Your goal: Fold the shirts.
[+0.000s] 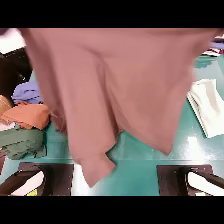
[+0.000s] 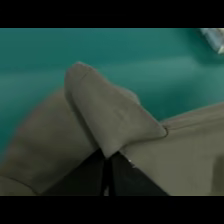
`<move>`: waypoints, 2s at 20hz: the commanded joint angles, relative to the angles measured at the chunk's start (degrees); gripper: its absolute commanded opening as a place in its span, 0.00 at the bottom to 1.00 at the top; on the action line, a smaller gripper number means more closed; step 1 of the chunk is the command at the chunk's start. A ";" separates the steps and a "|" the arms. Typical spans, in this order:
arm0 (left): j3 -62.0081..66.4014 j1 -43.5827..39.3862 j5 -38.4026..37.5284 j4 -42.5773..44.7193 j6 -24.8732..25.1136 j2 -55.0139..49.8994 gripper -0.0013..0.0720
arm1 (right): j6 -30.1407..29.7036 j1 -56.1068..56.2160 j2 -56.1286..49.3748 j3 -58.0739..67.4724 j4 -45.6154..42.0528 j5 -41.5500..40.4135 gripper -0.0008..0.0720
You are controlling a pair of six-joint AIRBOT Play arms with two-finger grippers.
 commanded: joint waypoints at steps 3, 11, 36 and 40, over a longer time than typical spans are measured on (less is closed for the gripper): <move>-9.31 -3.06 8.94 0.33 7.54 -20.28 0.05 | 0.07 2.10 -16.35 -5.81 -8.35 -6.16 0.03; -0.66 -2.62 10.58 0.35 7.13 -29.24 0.64 | 0.92 2.45 -28.02 7.82 -7.80 -2.56 0.38; -57.27 -4.70 8.87 -6.32 5.09 -1.75 0.74 | -1.95 0.85 9.81 -42.05 -0.37 -2.91 0.51; -57.27 -7.82 9.55 -5.49 3.26 -3.39 0.74 | -1.92 0.85 10.14 -42.10 -0.31 -1.86 0.51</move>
